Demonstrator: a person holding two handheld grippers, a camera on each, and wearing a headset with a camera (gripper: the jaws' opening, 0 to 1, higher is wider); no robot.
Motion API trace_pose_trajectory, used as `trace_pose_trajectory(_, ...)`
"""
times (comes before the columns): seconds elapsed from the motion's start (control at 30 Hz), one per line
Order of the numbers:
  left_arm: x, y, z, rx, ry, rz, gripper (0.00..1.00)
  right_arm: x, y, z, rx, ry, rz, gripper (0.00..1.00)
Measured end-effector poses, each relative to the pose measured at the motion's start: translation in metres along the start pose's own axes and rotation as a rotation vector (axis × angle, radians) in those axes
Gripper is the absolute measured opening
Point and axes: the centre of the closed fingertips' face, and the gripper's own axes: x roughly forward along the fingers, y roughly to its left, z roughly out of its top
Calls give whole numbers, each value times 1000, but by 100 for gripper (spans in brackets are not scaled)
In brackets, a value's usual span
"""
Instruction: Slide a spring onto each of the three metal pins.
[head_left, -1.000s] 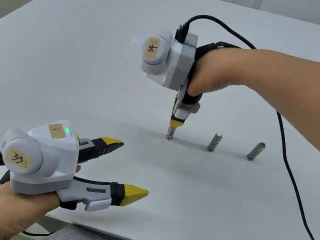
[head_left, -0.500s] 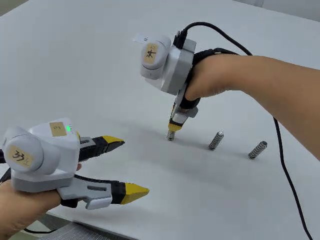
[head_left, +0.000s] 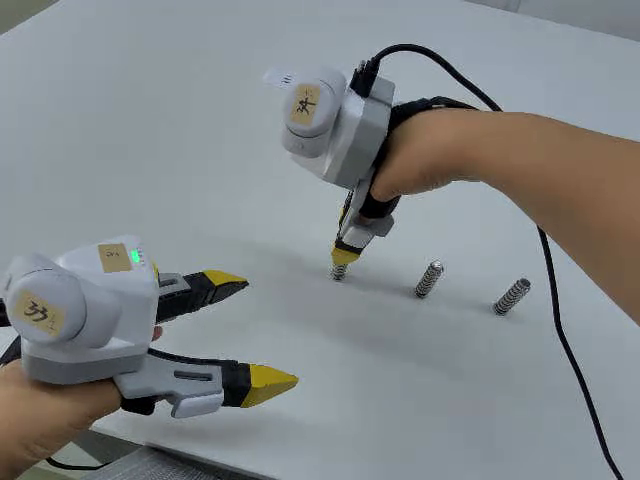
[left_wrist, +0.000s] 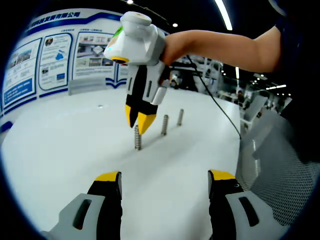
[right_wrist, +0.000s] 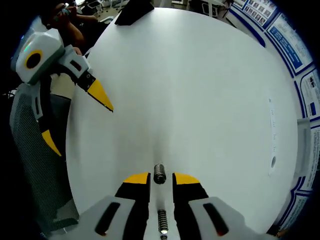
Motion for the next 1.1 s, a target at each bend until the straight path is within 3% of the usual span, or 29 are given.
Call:
trace_pose_trajectory(0.43, 1, 3, 8, 17, 0, -2, 72, -25, -4, -6, 48, -97, -46, 20)
trace_pose_trajectory(0.7, 2, 2, 13, 32, 2, -8, 72, -29, -2, -15, 99, -163, -62, 20)
trace_pose_trajectory(1.1, 5, 0, 16, 41, 6, -12, 73, -33, -1, -25, 181, -313, -101, 25)
